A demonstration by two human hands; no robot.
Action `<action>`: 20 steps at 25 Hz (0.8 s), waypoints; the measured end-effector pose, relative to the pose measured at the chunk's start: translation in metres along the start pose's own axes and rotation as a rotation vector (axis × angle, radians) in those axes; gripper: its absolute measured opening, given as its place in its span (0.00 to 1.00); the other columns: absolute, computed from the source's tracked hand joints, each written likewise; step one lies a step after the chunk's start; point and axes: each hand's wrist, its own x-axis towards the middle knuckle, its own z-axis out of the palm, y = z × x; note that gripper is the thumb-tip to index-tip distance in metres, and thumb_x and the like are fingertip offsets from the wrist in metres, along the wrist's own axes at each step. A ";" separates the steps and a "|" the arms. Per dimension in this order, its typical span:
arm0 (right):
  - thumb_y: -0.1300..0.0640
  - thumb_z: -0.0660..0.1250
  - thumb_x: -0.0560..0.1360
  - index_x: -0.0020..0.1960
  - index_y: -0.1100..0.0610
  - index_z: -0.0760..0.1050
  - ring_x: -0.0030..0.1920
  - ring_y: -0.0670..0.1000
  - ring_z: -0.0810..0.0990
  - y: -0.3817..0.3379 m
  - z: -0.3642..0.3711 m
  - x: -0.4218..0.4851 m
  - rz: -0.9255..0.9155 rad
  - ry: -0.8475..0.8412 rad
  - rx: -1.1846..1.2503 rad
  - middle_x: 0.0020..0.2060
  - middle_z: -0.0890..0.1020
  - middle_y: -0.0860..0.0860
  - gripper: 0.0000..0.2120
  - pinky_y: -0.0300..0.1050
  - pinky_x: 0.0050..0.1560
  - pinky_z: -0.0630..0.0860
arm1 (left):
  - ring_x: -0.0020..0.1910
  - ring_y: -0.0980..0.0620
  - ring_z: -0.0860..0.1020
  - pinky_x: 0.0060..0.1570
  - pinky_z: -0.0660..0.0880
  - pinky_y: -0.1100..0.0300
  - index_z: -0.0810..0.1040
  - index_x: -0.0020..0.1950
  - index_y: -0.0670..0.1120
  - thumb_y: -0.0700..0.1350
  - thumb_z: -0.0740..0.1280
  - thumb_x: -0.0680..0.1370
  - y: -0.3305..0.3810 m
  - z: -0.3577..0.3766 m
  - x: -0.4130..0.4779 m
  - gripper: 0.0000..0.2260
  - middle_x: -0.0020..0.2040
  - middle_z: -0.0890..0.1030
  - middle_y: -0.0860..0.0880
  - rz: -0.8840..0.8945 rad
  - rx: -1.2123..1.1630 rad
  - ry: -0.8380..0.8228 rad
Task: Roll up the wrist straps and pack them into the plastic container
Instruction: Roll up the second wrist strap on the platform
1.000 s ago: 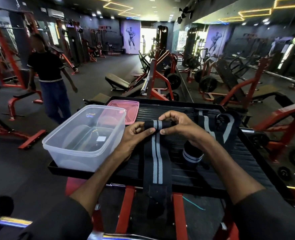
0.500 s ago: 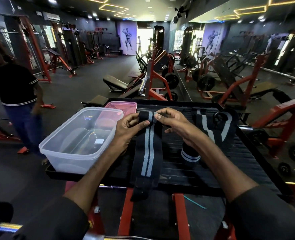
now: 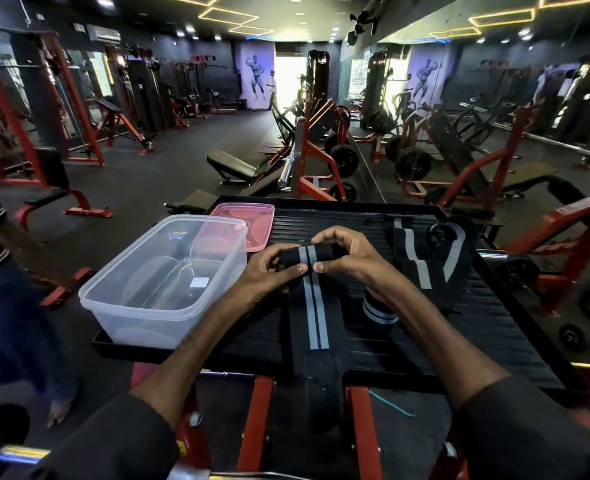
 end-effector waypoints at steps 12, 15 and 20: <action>0.44 0.69 0.78 0.59 0.51 0.81 0.57 0.52 0.84 -0.007 0.001 0.000 0.240 -0.126 0.060 0.54 0.86 0.49 0.14 0.50 0.55 0.77 | 0.49 0.58 0.83 0.53 0.78 0.65 0.80 0.55 0.46 0.29 0.77 0.67 0.007 -0.004 0.003 0.21 0.47 0.86 0.53 0.140 -0.066 0.105; 0.47 0.73 0.76 0.58 0.54 0.81 0.54 0.50 0.82 -0.002 0.003 0.001 0.172 0.005 0.019 0.50 0.86 0.49 0.14 0.49 0.51 0.75 | 0.55 0.54 0.82 0.54 0.78 0.63 0.78 0.62 0.46 0.33 0.75 0.72 0.008 -0.006 0.000 0.20 0.54 0.84 0.49 0.031 -0.098 0.004; 0.63 0.75 0.75 0.60 0.64 0.80 0.47 0.44 0.83 0.001 0.007 -0.002 -0.042 0.032 0.038 0.49 0.85 0.54 0.15 0.37 0.46 0.78 | 0.60 0.48 0.82 0.52 0.78 0.54 0.76 0.67 0.48 0.52 0.70 0.79 0.009 -0.003 -0.003 0.18 0.61 0.83 0.48 -0.166 -0.142 -0.118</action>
